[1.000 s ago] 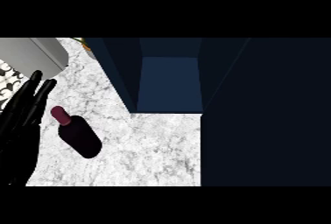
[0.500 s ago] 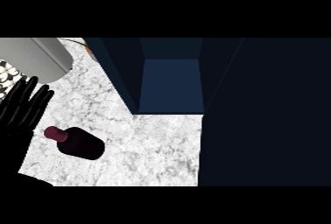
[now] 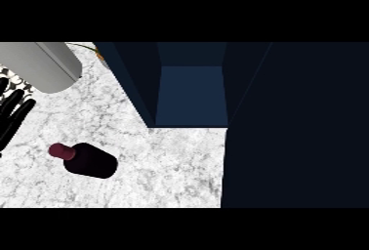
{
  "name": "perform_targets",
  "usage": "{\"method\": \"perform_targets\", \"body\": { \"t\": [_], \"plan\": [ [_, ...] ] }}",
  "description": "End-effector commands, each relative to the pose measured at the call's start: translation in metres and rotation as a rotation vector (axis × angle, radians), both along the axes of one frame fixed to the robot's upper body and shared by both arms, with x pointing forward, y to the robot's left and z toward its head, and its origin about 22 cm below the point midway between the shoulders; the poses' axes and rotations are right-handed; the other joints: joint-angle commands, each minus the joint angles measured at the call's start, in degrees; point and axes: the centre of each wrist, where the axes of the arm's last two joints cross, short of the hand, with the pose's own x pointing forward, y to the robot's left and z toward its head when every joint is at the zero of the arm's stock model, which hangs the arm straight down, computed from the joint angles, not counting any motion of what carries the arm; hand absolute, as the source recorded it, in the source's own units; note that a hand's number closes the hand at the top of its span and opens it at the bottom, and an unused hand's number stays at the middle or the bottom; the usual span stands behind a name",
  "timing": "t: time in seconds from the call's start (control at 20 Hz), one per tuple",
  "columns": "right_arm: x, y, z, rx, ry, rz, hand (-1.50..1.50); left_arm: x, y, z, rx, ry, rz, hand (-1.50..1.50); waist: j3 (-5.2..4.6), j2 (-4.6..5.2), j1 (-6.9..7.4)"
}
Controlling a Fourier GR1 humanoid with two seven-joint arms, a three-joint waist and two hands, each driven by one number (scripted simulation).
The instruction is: Pick up the wine, place it into the cabinet and close the cabinet
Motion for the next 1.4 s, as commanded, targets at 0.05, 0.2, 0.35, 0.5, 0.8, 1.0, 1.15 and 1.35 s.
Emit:
{"method": "perform_targets", "body": {
  "t": [0.05, 0.2, 0.35, 0.5, 0.8, 1.0, 1.15, 1.35],
  "plan": [
    [-0.018, 0.014, 0.034, 0.03, -0.001, 0.042, -1.5, -0.012, 0.002, 0.026, -0.014, 0.044, 0.004, -1.5, -0.03, -0.01, 0.32],
    [-0.015, -0.001, 0.043, 0.014, -0.012, 0.049, -1.5, -0.003, -0.006, 0.043, -0.011, 0.033, 0.015, -1.5, 0.04, 0.03, -0.2],
    [-0.018, 0.025, 0.05, 0.047, 0.006, 0.042, -1.5, -0.003, -0.002, 0.043, -0.006, 0.049, 0.011, -1.5, -0.02, 0.0, -0.02],
    [-0.04, 0.016, 0.061, 0.033, -0.011, 0.06, -1.5, 0.008, -0.01, 0.037, -0.004, 0.07, 0.016, -1.5, -0.02, -0.1, -0.82],
    [-0.015, 0.015, 0.075, 0.049, -0.009, 0.013, -1.5, 0.006, -0.014, 0.044, 0.014, 0.104, 0.033, -1.5, 0.0, -0.02, -0.14],
    [-0.035, 0.015, 0.074, 0.037, 0.018, 0.024, -1.5, 0.024, 0.008, 0.032, 0.011, 0.102, 0.078, -1.5, -0.03, -0.03, -0.59],
    [-0.036, 0.022, 0.084, 0.043, -0.021, 0.042, -1.5, 0.03, -0.015, 0.011, 0.013, 0.106, 0.097, -1.5, -0.06, -0.03, -0.97],
    [-0.019, 0.021, 0.094, 0.033, -0.011, 0.028, -1.5, 0.043, -0.012, -0.005, 0.016, 0.101, 0.129, -1.5, -0.04, 0.08, -0.67]
  ]
}}
